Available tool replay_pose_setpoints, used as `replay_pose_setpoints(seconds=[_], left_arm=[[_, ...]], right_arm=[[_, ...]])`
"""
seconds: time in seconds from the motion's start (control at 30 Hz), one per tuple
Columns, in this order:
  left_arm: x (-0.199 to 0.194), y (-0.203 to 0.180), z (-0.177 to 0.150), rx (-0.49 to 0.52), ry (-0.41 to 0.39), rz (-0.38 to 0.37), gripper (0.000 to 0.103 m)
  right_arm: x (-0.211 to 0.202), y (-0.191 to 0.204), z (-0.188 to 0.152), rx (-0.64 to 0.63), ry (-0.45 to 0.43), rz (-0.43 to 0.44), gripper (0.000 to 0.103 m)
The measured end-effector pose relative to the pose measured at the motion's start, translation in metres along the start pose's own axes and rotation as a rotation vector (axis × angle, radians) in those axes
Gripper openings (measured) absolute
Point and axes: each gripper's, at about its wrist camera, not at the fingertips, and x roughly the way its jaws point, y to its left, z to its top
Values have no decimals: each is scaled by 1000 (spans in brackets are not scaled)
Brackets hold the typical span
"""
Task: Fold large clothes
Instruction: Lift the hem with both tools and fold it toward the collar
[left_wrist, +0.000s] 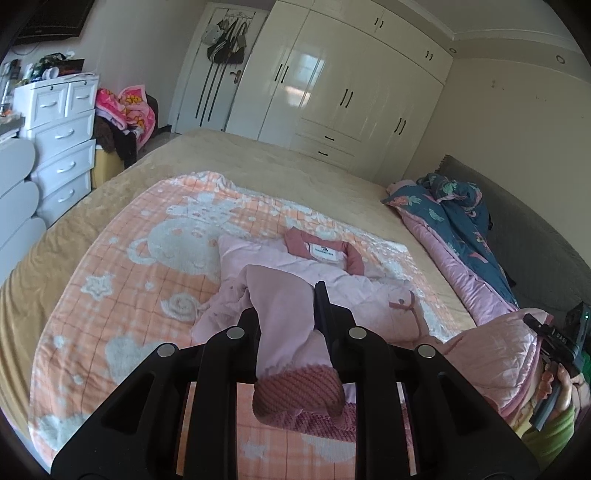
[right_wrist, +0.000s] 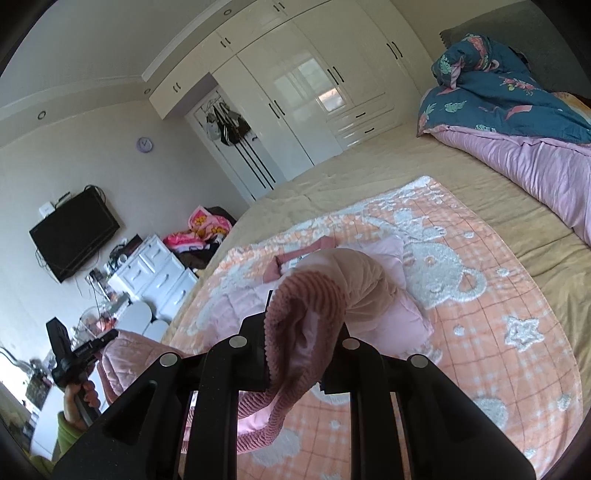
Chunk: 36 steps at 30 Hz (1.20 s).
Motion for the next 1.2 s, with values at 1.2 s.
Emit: replay_pose_setpoints(seconds=[1.2], left_arm=[[121, 2, 28, 47, -59, 208, 13]], right_arm=[[141, -60, 53, 183, -17, -102, 19]])
